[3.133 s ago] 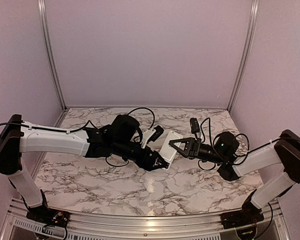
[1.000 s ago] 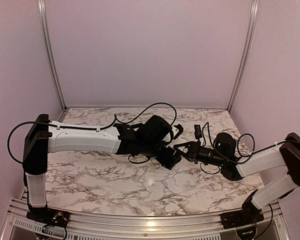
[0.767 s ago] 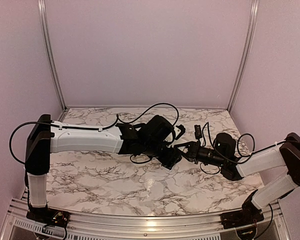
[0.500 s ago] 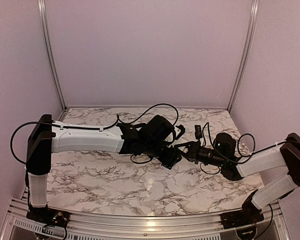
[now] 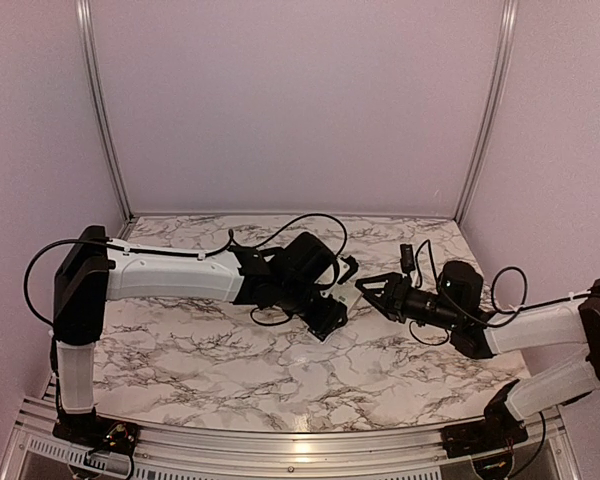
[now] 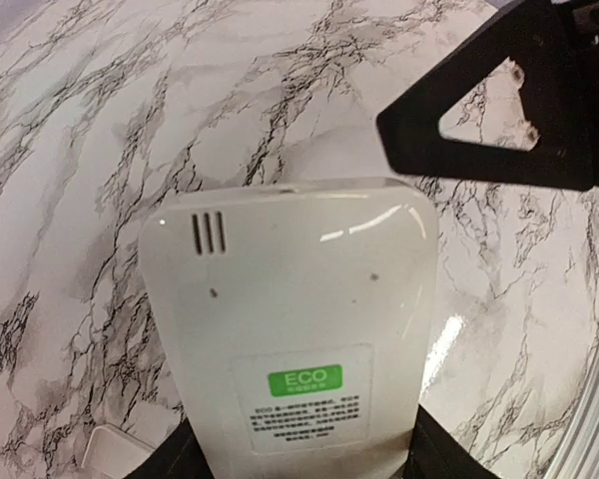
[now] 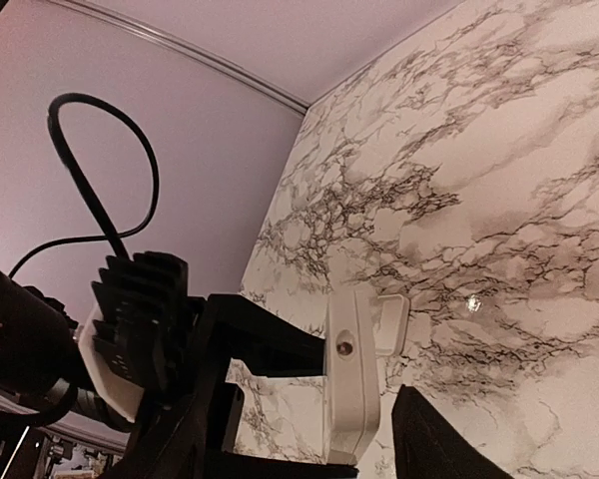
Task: Load the batteries into the remote control
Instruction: Pass from the right arm to the left, then place the remote control without the battery cover at the center of the board.
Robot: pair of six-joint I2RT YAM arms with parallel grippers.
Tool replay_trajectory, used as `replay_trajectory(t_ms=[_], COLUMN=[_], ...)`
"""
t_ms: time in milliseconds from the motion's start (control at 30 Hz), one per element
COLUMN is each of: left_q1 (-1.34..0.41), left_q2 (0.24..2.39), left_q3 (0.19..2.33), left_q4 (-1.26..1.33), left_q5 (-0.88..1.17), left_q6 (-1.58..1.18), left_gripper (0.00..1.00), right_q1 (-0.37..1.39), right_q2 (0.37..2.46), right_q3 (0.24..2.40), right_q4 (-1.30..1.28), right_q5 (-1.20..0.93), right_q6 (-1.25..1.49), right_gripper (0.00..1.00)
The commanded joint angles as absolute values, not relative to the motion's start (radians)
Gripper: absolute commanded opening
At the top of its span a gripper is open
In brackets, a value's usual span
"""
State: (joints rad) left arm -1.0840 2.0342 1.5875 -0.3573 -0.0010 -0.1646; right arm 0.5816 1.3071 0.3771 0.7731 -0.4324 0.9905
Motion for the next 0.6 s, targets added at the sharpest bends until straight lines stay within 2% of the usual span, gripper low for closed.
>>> replay_trajectory(t_ms=[0, 300, 567], left_q1=[-1.074, -1.074, -1.077], left_q2=[1.996, 2.091, 2.199], left_q3=[1.541, 1.647, 1.753], left_q4=[-0.424, -0.614, -0.771], left_q5=[0.048, 0.135, 0.126], left_q6=[-0.046, 0.159, 0.275], left_gripper=[0.38, 0.36, 0.35], right_q1=[0.529, 0.414, 0.387], right_q2=[1.22, 0.963, 0.715], right_q3=[0.357, 0.304, 0.273], right_q4=[0.634, 0.389, 0.276], right_q5=[-0.44, -0.392, -0.293], right_q6=[0.935, 0.814, 0.759], right_gripper=[0.66, 0.7, 0.87])
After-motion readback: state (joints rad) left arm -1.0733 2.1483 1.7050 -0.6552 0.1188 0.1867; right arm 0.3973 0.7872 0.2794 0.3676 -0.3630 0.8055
